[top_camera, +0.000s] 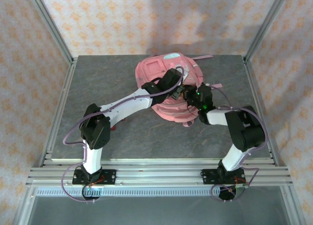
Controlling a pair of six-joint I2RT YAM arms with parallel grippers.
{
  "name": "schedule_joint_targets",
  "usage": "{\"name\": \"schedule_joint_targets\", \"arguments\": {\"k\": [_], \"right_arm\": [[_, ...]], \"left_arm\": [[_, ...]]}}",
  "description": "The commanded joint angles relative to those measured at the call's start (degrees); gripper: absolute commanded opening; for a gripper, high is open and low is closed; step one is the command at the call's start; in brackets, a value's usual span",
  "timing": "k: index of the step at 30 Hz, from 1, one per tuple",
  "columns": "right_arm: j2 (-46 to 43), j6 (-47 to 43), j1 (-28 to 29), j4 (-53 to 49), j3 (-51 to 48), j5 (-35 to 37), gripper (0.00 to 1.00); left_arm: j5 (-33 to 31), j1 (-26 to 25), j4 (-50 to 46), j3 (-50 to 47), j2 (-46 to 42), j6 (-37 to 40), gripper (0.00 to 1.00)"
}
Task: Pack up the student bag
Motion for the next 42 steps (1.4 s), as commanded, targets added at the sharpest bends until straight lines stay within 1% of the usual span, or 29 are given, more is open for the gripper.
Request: {"name": "schedule_joint_targets", "arguments": {"k": [1, 4, 7, 8, 10, 11, 13, 15, 16, 20, 22, 25, 28, 29, 30, 31, 32, 33, 35, 42], "right_arm": [[3.33, 3.06, 1.83, 4.69, 4.89, 2.7, 0.17], [2.99, 0.98, 2.35, -0.74, 5.35, 0.46, 0.27], [-2.12, -3.37, 2.11, -9.03, 1.63, -0.68, 0.36], [-4.21, -5.08, 2.04, -12.18, 0.58, -0.66, 0.38], [-9.68, -9.54, 1.85, -19.9, -1.5, 0.22, 0.45], [-12.02, -11.19, 1.86, -22.83, -2.3, 0.64, 0.48], [-17.63, -15.04, 1.85, -29.59, -3.56, 1.88, 0.51], [-22.9, -17.8, 1.77, -35.57, -4.57, 4.05, 0.54], [-25.67, -19.08, 1.84, -38.19, -5.0, 5.39, 0.55], [-34.06, -23.65, 1.67, -46.53, -4.83, 9.34, 0.57], [-36.35, -25.21, 1.54, -46.53, -5.85, 10.32, 0.59], [-34.82, -26.7, 0.3, -44.95, -6.64, 7.34, 0.53], [-32.62, -27.01, 0.21, -44.95, -6.27, 4.88, 0.41], [-32.54, -26.75, 0.18, -43.77, -7.21, 4.07, 0.36], [-32.56, -26.35, 0.23, -42.8, -8.11, 3.49, 0.26], [-32.6, -26.02, 0.18, -42.32, -8.8, 3.35, 0.18], [-32.45, -25.82, 0.24, -41.89, -9.33, 3.21, 0.13], [-32.14, -25.81, 0.24, -41.46, -9.68, 3.01, 0.11], [-31.22, -25.64, 0.26, -40.32, -9.92, 2.81, 0.11], [-21.43, -24.94, 0.71, -34.73, -6.37, 0.65, 0.09]], "left_arm": [[2.34, -1.43, 3.27, 3.28, -3.91, -2.81, 0.0], [1.16, -1.39, 3.0, 2.94, -3.73, -3.11, 0.0], [0.11, -1.41, 3.18, 1.84, -4.07, -3.88, 0.0], [0.05, -1.4, 3.18, 1.58, -4.23, -4.26, 0.03], [-0.12, -1.41, 3.48, 0.81, -4.67, -5.41, 0.19], [-0.34, -1.36, 3.86, 0.39, -4.96, -6.0, 0.25], [-0.71, -1.4, 5.27, -1.44, -6.11, -7.25, 0.37], [-1.82, -1.41, 6.64, -3.33, -7.47, -8.7, 0.47], [-2.28, -1.41, 7.05, -4.26, -8.2, -9.51, 0.49], [-3.12, -1.23, 7.16, -7.16, -10.87, -12.16, 0.5], [-3.58, -1.07, 7.31, -9.59, -12.75, -13.7, 0.51], [-3.23, -0.87, 10.18, -15.19, -16.58, -15.28, 0.51], [-3.16, -0.76, 10.09, -18.79, -19.19, -17.33, 0.51], [-3.03, -0.79, 10.13, -20.31, -20.22, -17.96, 0.51], [-2.95, -0.79, 10.58, -22.12, -21.38, -18.88, 0.51], [-2.97, -0.8, 11.3, -23.91, -22.56, -19.53, 0.51], [-3.02, -0.78, 12.22, -26.11, -23.95, -20.32, 0.51], [-3.06, -0.8, 13.12, -28.39, -25.34, -21.12, 0.52], [-3.18, -0.8, 14.58, -32.27, -27.59, -22.71, 0.52], [-5.03, -0.38, 15.91, -42.55, -35.19, -27.73, 0.52]]}}
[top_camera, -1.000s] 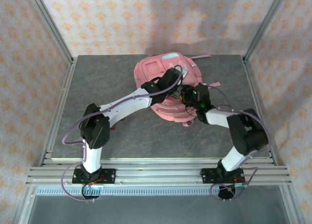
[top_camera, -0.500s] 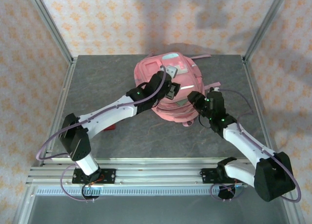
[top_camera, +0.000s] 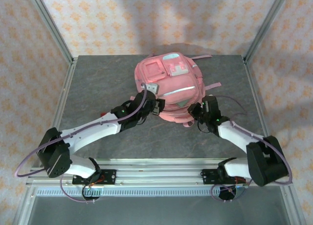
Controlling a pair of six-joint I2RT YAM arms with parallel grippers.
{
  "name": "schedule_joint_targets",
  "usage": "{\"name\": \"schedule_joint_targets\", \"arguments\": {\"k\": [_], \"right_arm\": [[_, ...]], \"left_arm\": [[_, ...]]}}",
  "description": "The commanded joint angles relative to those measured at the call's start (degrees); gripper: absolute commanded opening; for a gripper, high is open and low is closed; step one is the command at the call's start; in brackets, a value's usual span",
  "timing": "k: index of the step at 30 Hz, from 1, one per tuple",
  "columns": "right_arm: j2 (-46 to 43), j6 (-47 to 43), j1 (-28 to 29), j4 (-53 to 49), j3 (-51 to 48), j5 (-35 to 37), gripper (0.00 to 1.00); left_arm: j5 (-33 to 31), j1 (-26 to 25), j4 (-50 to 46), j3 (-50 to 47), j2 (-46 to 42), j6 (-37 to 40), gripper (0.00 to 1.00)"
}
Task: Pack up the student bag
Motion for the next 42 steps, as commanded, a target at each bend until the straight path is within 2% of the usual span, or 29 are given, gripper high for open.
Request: {"name": "schedule_joint_targets", "arguments": {"k": [1, 6, 12, 17, 20, 24, 26, 31, 39, 42], "right_arm": [[4.21, 0.43, 0.61, 4.76, 3.46, -1.29, 0.09], [10.47, 1.62, 2.13, 8.39, 7.38, -2.72, 0.06], [15.69, 1.83, 4.09, 7.38, 13.03, -2.58, 0.05], [19.69, 1.65, 4.18, 5.56, 14.65, -3.45, 0.07], [16.94, 0.89, 4.37, 4.4, 12.65, -3.89, 0.16], [10.01, -1.84, 4.6, 0.67, 9.34, -3.76, 0.24], [6.02, -3.55, 5.15, -1.53, 7.99, -3.94, 0.28], [-0.94, -8.23, 9.11, -6.42, 7.62, -2.97, 0.35], [-3.28, -11.24, 14.8, -4.82, 7.19, -6.08, 0.38], [-2.4, -11.07, 15.85, -4.22, 7.27, -6.06, 0.38]], "left_arm": [[-2.59, 1.06, 2.91, -4.04, -4.67, -4.01, 0.52], [-3.63, 2.66, 1.3, -8.24, -9.74, -5.4, 0.52], [-2.98, 5.07, 0.81, -12.86, -14.25, -7.79, 0.53], [-2.22, 9.5, -1.1, -17.11, -18.3, -12.0, 0.57], [-1.95, 13.47, -3.74, -19.37, -20.4, -14.48, 0.66], [-0.57, 19.85, -6.5, -22.45, -22.27, -16.57, 0.69], [0.2, 23.87, -6.92, -24.51, -23.26, -17.59, 0.74], [2.85, 32.04, -3.63, -31.72, -24.12, -19.89, 0.75], [-1.23, 36.15, -0.26, -36.84, -20.92, -22.69, 0.76], [0.8, 36.99, 4.04, -38.37, -19.11, -22.24, 0.74]]}}
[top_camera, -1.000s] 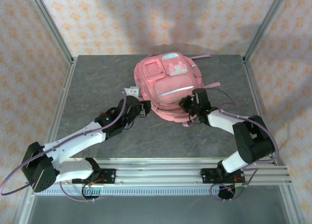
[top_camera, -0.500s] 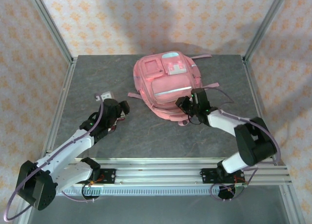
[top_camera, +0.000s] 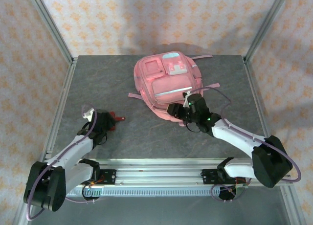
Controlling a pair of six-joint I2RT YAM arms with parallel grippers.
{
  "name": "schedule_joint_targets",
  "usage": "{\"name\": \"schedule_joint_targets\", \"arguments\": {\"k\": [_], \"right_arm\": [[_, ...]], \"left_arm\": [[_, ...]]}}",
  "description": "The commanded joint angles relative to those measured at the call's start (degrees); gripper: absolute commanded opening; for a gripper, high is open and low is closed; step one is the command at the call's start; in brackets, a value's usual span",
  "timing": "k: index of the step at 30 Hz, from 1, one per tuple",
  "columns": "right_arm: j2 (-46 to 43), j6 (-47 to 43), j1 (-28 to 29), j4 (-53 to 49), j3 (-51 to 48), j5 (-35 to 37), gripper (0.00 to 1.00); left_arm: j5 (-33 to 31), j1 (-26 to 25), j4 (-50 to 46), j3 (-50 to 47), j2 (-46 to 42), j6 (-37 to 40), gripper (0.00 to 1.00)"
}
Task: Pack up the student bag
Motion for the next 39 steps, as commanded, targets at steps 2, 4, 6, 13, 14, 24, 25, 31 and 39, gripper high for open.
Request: {"name": "schedule_joint_targets", "arguments": {"k": [2, 4, 6, 13, 14, 24, 25, 31, 39], "right_arm": [[0.72, -1.39, 0.76, 0.32, -0.75, -0.51, 0.38], [0.69, -1.11, 0.85, 0.87, -1.01, -0.92, 0.38], [0.62, -0.64, 0.85, 1.33, -1.22, -1.06, 0.38], [0.22, 0.48, 0.85, 2.11, -2.39, -0.77, 0.38], [0.21, 0.65, 0.85, 2.21, -2.5, -0.67, 0.38], [1.59, 2.23, 1.85, 3.69, -0.21, -2.94, 0.38], [1.53, 2.48, 2.14, 4.37, 0.31, -3.62, 0.39], [2.14, 3.88, 4.38, 10.04, 2.5, -7.05, 0.58], [6.44, 5.35, 6.12, 12.92, 7.02, -10.24, 0.64]], "left_arm": [[1.54, 1.04, 6.83, -1.11, 3.62, -0.45, 0.73], [1.85, 1.15, 7.66, -0.66, 6.45, 0.0, 0.7], [2.49, 1.49, 8.57, -0.48, 9.31, 0.7, 0.66], [7.77, 2.09, 12.17, -0.46, 14.26, 1.25, 0.33], [8.45, 2.09, 12.37, -0.41, 14.32, 1.4, 0.26], [20.38, 2.01, 11.65, 0.77, 4.22, 3.19, 0.0], [22.65, 1.93, 11.89, 0.82, 2.26, 3.29, 0.0], [32.67, 0.48, 9.87, 3.49, -6.35, 4.28, 0.0], [34.24, -7.85, 11.68, 4.89, -11.28, 0.68, 0.0]]}}
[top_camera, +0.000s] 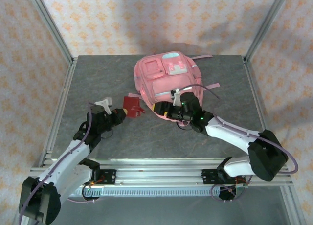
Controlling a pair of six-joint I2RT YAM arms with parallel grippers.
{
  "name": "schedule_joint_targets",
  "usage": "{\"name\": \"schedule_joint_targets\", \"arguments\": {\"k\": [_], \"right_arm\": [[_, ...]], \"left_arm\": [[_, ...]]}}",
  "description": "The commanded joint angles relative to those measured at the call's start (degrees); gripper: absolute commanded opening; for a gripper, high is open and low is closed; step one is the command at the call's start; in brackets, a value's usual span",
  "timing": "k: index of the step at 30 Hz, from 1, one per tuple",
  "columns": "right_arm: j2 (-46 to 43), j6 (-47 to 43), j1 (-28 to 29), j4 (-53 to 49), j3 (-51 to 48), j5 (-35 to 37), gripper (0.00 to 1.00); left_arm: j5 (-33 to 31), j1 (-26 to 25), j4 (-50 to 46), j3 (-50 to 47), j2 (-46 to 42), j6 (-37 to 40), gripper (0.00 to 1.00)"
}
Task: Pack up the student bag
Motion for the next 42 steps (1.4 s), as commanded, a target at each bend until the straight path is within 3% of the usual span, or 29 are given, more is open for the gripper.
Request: {"name": "schedule_joint_targets", "arguments": {"k": [1, 12, 18, 21, 22, 24, 26, 29, 37, 42], "right_arm": [[2.35, 1.25, 0.53, 3.16, 2.77, -2.33, 0.64], [8.28, 2.91, 1.71, 3.81, 3.9, -2.17, 0.63], [9.0, 6.02, 2.07, 11.0, 3.45, -5.76, 0.51], [9.38, 7.16, 2.06, 14.0, 2.95, -7.19, 0.33], [9.32, 7.25, 2.07, 14.34, 2.78, -7.33, 0.24], [9.15, 7.04, 2.07, 14.37, 2.26, -7.35, 0.08], [8.32, 6.54, 2.03, 13.69, 1.4, -6.56, 0.01], [5.13, 4.36, 1.6, 9.61, 0.27, -3.69, 0.0], [-11.61, 0.7, -7.31, -3.15, -5.88, 1.4, 0.0], [-23.13, -0.47, -16.44, -12.44, -8.89, 5.61, 0.0]], "left_arm": [[1.78, -3.22, 1.65, 1.61, -1.46, -2.45, 0.0], [2.08, -10.18, 7.76, 1.35, -0.53, -5.56, 0.0], [1.16, -13.48, 10.41, 1.43, 1.77, -6.4, 0.0], [0.94, -14.69, 11.73, 1.6, 2.97, -6.58, 0.0], [0.94, -14.8, 11.91, 1.76, 3.44, -6.58, 0.03], [0.45, -14.97, 11.61, 2.05, 4.33, -6.53, 0.19], [-0.34, -14.95, 11.45, 2.22, 4.83, -6.27, 0.36], [-2.08, -14.92, 10.34, 3.1, 5.68, -4.62, 0.48], [-6.33, -15.25, 3.35, 13.62, 18.18, 7.16, 0.57], [-13.52, -19.58, -0.82, 24.42, 30.04, 19.65, 0.62]]}}
